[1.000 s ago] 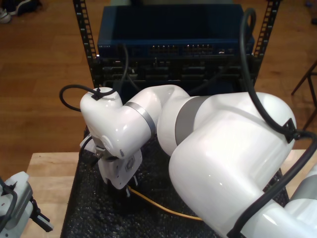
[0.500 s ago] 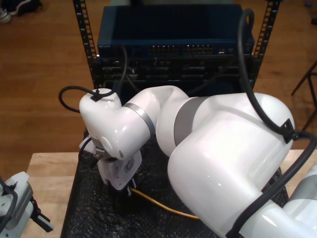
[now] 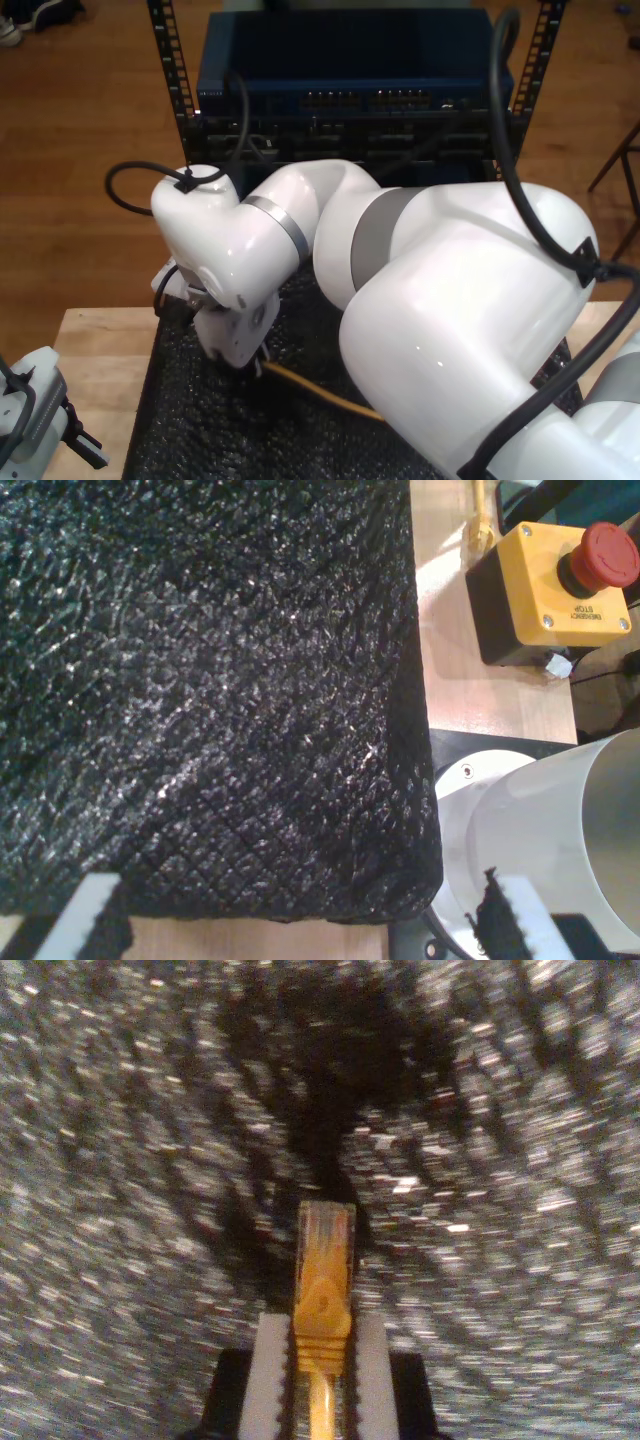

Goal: Grab the cable and plug it in

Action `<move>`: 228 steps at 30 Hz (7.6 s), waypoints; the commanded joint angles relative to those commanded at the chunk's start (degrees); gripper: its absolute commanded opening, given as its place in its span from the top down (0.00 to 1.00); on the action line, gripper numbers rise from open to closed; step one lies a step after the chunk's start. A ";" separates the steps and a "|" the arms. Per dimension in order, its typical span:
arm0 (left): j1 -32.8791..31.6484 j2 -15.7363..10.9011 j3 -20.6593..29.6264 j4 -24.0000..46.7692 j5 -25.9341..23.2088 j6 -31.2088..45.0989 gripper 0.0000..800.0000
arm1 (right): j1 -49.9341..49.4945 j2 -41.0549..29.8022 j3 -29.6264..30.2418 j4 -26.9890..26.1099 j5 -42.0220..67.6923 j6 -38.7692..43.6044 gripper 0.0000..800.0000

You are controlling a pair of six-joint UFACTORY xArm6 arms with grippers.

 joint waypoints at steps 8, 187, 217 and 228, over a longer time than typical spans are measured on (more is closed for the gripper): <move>0.00 0.09 0.00 0.00 0.09 -0.09 0.00 | -0.97 -3.25 2.02 0.44 -0.09 -10.81 0.99; -29.10 8.88 -13.45 -46.77 -0.62 -16.18 1.00 | -25.41 -45.54 22.68 36.57 10.02 -59.43 0.15; -22.86 15.65 -13.98 -56.70 17.58 -29.80 1.00 | -27.08 -64.79 30.33 38.24 5.36 -71.56 0.04; -22.86 18.46 -13.98 -58.73 22.77 -31.65 1.00 | -26.73 -68.75 32.79 43.43 0.70 -76.40 0.04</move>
